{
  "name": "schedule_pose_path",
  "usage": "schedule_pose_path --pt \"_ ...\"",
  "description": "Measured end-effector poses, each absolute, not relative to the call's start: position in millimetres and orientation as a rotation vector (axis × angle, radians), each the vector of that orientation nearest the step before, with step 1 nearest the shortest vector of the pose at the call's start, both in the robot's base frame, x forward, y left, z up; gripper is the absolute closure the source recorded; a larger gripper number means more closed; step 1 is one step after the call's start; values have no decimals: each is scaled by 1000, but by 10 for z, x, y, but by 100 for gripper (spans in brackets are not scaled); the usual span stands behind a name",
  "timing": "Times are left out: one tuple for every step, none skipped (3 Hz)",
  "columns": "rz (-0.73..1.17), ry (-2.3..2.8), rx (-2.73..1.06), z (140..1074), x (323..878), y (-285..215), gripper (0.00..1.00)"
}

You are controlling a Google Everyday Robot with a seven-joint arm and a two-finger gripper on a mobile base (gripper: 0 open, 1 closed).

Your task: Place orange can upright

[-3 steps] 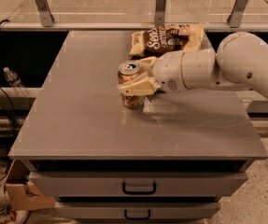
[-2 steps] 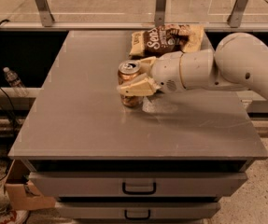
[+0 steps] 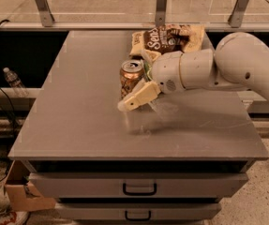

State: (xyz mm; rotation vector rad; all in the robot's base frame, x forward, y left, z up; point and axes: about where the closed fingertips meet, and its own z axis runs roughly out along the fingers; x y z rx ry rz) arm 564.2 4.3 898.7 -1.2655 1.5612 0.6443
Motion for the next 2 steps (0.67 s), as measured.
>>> schedule_pose_path --pt "638 1585 -1277 9077 5605 -59 0" --pt "585 1674 -1342 9244 5467 -280 0"
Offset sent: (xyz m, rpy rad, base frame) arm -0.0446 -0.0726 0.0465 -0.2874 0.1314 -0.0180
